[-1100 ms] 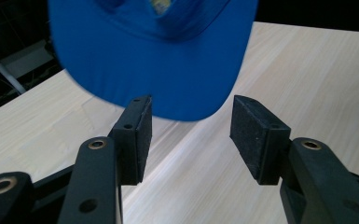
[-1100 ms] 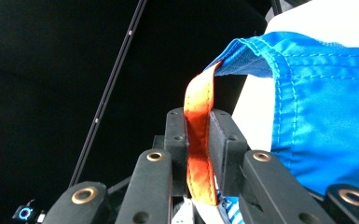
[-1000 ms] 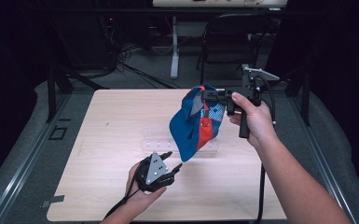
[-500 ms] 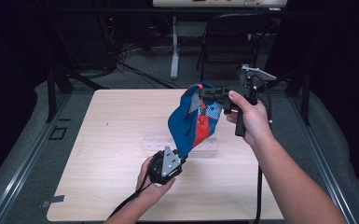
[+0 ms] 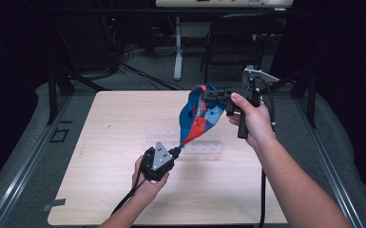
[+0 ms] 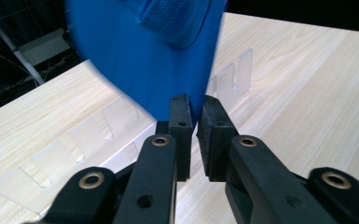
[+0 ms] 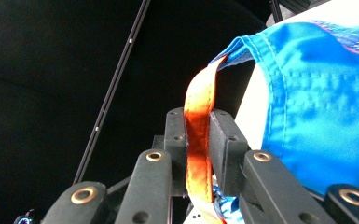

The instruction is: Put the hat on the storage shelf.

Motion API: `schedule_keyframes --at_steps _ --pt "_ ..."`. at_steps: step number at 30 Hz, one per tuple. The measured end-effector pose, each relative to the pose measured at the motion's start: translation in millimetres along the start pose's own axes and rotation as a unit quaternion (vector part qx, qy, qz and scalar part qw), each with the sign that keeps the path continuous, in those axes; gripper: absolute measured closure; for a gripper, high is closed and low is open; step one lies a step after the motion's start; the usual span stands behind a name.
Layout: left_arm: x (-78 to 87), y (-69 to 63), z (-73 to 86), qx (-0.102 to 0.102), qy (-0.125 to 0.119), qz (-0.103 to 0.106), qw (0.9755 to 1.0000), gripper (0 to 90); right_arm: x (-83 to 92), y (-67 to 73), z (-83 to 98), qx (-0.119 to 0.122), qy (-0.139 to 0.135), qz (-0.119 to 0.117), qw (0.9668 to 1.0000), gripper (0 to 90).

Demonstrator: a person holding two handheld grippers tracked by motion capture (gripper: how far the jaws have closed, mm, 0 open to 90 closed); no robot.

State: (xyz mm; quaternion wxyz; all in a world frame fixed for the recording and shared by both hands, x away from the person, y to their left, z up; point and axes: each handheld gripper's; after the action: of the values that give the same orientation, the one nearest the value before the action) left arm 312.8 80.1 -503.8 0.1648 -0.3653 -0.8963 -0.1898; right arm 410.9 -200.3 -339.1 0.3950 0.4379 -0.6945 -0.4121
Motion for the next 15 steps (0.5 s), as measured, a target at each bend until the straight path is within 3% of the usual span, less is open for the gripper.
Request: schedule_keyframes --at_steps 4,5,15 --pt "-1.7 3.2 0.6 0.004 0.0 -0.002 1.0 86.4 -3.6 -1.9 -2.0 -0.001 -0.001 0.0 1.0 78.2" --pt "-3.0 5.5 1.1 0.01 -0.003 0.007 0.9999 86.4 -4.6 -2.3 -2.3 -0.002 -0.002 0.0 1.0 78.2" --pt "-11.0 12.7 4.0 0.022 0.001 0.021 0.9995 86.8 -8.8 -10.6 -4.7 -0.005 -0.004 0.005 1.0 78.2"
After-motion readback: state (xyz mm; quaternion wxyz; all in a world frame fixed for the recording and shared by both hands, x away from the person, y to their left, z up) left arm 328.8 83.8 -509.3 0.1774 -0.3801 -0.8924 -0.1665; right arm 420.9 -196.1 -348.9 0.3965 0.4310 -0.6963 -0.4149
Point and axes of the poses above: each handheld gripper's, and its own axes: x roughly backward along the jaws, z roughly out of its underside, y roughly to its left, and after that the axes turned 3 degrees about -x, right-handed
